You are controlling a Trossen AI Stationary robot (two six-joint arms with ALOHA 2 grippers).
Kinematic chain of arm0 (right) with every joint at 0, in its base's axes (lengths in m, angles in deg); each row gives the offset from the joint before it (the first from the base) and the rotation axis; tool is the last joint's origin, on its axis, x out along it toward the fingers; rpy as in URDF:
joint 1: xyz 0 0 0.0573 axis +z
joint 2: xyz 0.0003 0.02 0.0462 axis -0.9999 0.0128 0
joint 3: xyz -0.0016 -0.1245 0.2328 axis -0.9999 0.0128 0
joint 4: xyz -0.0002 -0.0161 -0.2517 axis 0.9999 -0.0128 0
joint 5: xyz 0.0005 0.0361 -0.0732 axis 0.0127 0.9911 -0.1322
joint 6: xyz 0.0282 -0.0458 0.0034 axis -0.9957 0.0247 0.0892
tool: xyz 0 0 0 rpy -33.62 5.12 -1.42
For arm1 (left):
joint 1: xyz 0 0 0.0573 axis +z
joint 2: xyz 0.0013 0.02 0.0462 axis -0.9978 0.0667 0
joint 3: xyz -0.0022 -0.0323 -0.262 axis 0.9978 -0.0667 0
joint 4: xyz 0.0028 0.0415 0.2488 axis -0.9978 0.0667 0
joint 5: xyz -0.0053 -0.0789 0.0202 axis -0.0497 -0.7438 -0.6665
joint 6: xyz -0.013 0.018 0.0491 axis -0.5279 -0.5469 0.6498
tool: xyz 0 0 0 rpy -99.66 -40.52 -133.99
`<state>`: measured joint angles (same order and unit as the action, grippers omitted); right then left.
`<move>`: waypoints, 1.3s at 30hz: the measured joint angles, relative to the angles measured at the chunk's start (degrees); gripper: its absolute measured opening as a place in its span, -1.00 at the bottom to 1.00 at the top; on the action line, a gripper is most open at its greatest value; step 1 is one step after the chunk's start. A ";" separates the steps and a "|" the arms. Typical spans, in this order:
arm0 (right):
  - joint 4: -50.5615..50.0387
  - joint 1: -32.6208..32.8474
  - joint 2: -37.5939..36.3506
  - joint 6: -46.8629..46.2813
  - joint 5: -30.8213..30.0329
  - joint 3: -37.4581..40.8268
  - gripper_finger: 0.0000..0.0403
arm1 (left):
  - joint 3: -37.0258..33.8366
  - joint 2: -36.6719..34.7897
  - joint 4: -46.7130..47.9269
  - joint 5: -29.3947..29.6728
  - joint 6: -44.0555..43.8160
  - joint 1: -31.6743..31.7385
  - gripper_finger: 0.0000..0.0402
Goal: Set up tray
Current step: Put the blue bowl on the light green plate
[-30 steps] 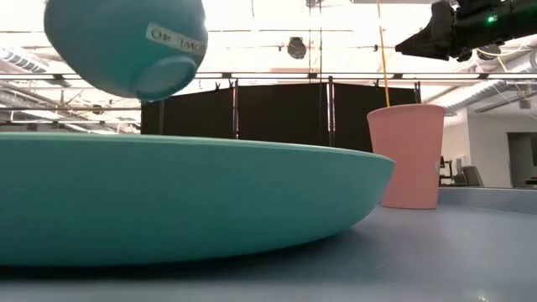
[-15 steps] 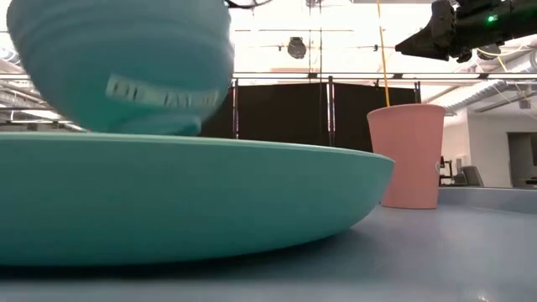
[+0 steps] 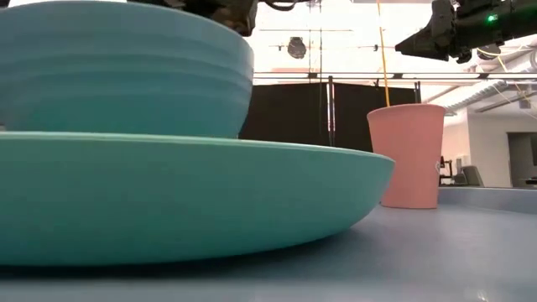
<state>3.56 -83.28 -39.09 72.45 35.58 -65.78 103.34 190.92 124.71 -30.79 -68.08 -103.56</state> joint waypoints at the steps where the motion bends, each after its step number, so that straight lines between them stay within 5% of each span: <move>1: -0.03 -0.01 0.02 -0.22 0.00 0.00 -0.42 | 0.61 0.42 0.55 -0.01 0.36 -0.01 -0.96; 39: -0.35 0.01 0.33 -0.56 0.00 0.04 -0.42 | 1.01 3.77 -5.87 -6.65 4.47 2.36 -0.96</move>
<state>3.21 -83.27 -38.76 71.89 35.58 -65.74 104.35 194.69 118.84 -37.44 -63.61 -101.20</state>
